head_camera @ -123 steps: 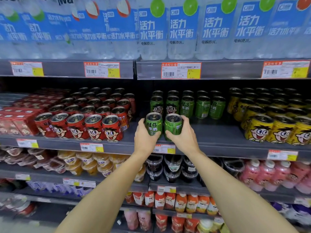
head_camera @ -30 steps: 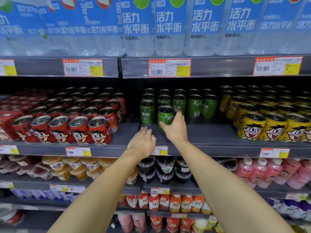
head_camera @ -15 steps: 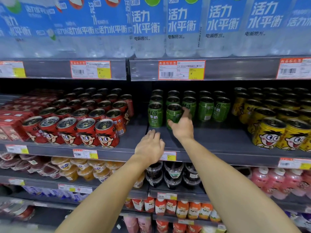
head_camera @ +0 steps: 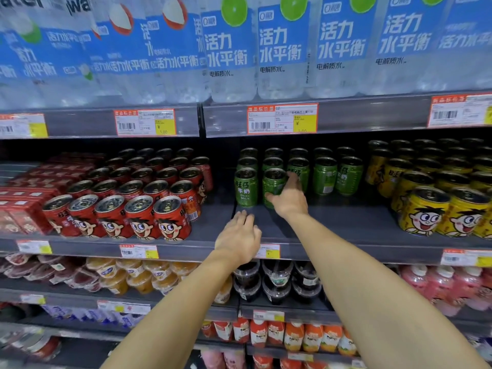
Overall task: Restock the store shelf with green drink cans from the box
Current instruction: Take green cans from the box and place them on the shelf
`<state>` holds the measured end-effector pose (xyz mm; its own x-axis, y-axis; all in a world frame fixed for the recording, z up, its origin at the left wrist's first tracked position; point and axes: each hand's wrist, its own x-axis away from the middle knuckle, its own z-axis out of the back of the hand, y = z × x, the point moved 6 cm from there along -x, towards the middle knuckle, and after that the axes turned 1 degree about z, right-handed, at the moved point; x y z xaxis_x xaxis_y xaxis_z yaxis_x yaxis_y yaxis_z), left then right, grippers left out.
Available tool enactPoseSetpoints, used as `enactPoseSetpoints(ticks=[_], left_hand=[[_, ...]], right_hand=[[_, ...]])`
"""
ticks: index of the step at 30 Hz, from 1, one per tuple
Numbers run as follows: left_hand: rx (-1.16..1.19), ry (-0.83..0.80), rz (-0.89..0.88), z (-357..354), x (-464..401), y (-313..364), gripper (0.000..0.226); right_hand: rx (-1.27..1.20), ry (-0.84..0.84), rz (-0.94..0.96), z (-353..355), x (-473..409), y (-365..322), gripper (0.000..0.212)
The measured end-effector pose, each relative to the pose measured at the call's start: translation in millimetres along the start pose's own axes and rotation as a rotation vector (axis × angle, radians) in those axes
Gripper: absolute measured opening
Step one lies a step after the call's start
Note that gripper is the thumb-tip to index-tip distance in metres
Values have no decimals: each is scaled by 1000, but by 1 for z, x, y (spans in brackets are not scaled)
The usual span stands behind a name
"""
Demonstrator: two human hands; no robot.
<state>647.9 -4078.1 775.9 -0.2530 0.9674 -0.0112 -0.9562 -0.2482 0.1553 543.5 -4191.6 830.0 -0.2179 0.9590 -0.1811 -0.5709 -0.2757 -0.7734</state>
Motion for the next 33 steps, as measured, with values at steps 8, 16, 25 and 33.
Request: enactPoseSetpoints(ticks=[8, 16, 25, 33], left_hand=[[106, 65, 48, 11, 8, 3, 52], [91, 42, 43, 8, 6, 2, 51], [68, 11, 88, 17, 19, 9, 49], [-44, -4, 114, 19, 40, 29, 57]], right_hand=[[142, -151, -3, 3, 26, 10, 75], [520, -366, 193, 9, 72, 25, 82], [735, -432, 214, 5, 88, 24, 78], [714, -387, 356, 34, 118, 35, 75]])
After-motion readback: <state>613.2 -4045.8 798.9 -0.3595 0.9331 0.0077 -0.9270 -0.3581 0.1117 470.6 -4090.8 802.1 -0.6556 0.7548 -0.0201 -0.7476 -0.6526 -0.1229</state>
